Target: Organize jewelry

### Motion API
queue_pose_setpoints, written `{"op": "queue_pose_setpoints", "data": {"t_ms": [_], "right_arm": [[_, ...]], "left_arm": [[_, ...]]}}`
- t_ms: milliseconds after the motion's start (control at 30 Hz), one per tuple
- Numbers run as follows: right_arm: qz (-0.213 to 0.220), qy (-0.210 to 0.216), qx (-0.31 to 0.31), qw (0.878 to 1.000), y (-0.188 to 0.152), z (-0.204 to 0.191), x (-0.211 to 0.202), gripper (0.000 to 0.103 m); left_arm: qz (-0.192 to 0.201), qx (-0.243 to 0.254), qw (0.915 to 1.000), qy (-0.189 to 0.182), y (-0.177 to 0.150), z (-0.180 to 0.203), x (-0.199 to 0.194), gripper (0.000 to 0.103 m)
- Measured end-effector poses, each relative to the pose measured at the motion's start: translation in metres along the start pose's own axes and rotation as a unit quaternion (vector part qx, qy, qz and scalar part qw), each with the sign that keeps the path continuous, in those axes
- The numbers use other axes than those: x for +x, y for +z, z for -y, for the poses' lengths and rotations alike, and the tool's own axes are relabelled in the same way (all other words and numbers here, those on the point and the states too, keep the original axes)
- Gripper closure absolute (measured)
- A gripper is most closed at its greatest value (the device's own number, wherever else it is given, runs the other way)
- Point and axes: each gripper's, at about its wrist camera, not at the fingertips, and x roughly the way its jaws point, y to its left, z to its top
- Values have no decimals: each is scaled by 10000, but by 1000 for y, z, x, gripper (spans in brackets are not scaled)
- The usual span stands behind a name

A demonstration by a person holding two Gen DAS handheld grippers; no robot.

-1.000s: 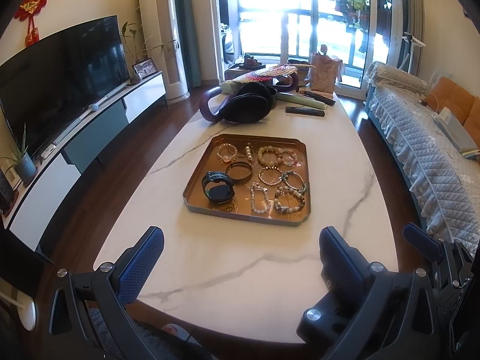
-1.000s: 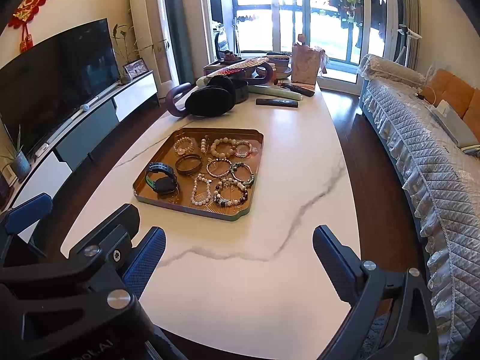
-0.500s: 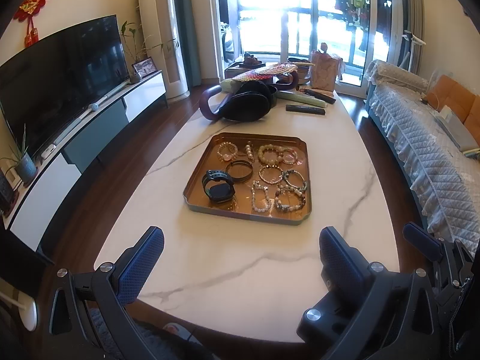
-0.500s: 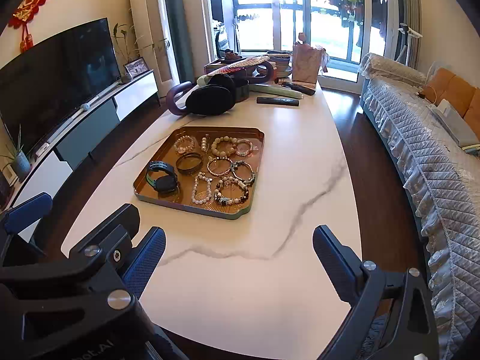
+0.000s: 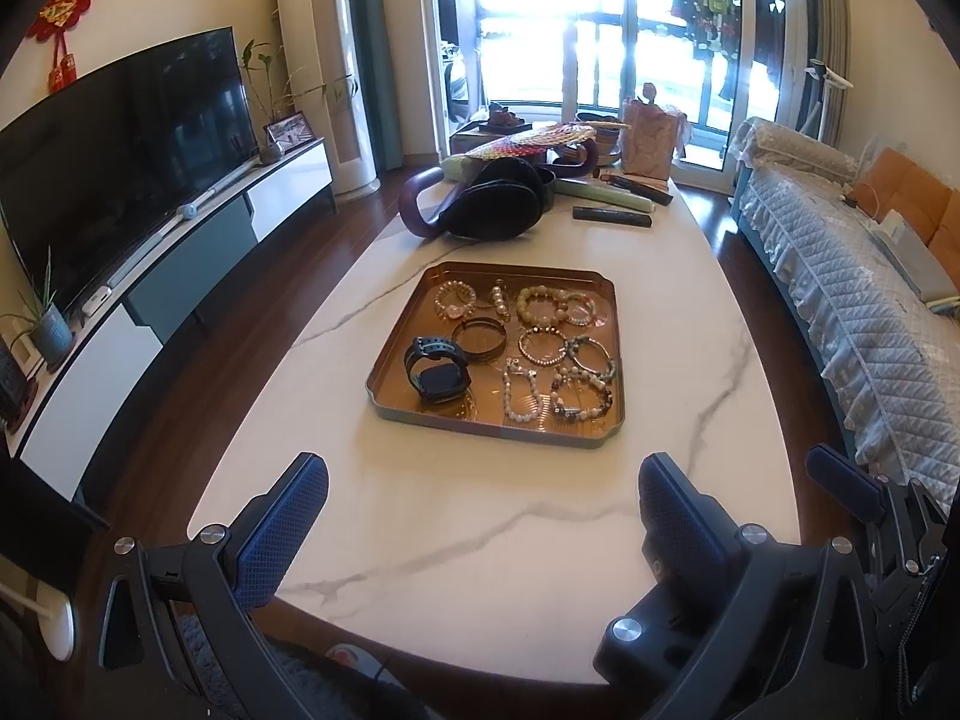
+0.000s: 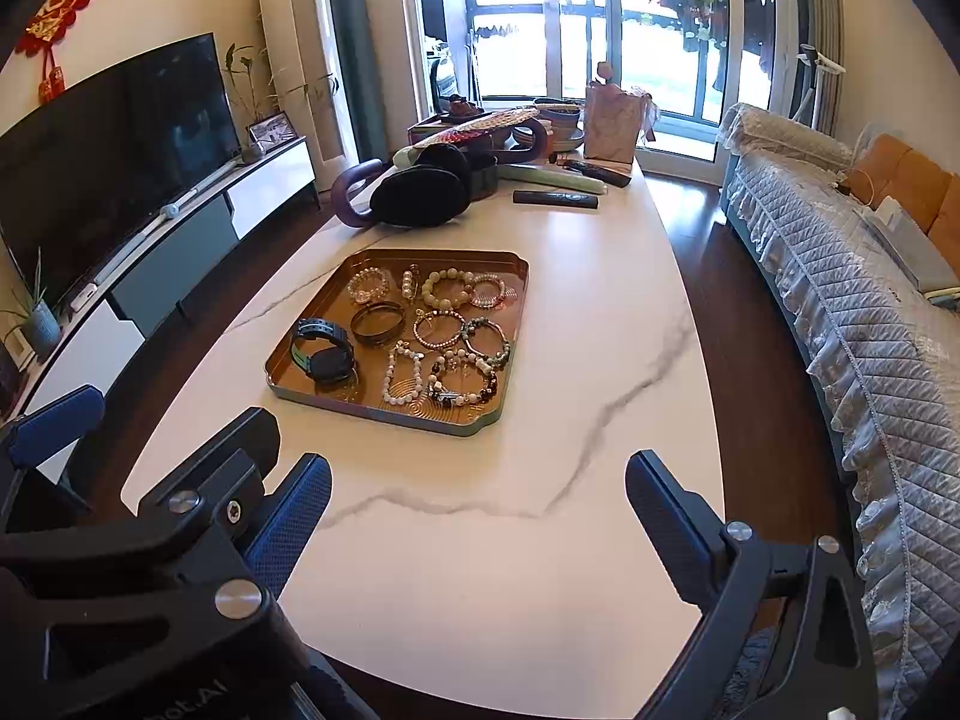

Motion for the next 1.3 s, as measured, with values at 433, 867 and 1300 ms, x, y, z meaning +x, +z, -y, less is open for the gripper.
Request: {"op": "queue_pose_setpoints", "data": {"t_ms": [433,867,1300], "right_arm": [[-62,38,8,10000,-12,-2,3,5],[-118,38,18,9999,-17,0,2,5],[-208,50,101,9997,-18,3,6,5]], "left_arm": [[-84,13,10000,38,-11,-6,3,0],[-101,9,9999,31,-12,-7,2,0],[-172,25,9998,32,-15,-6,2,0]]}}
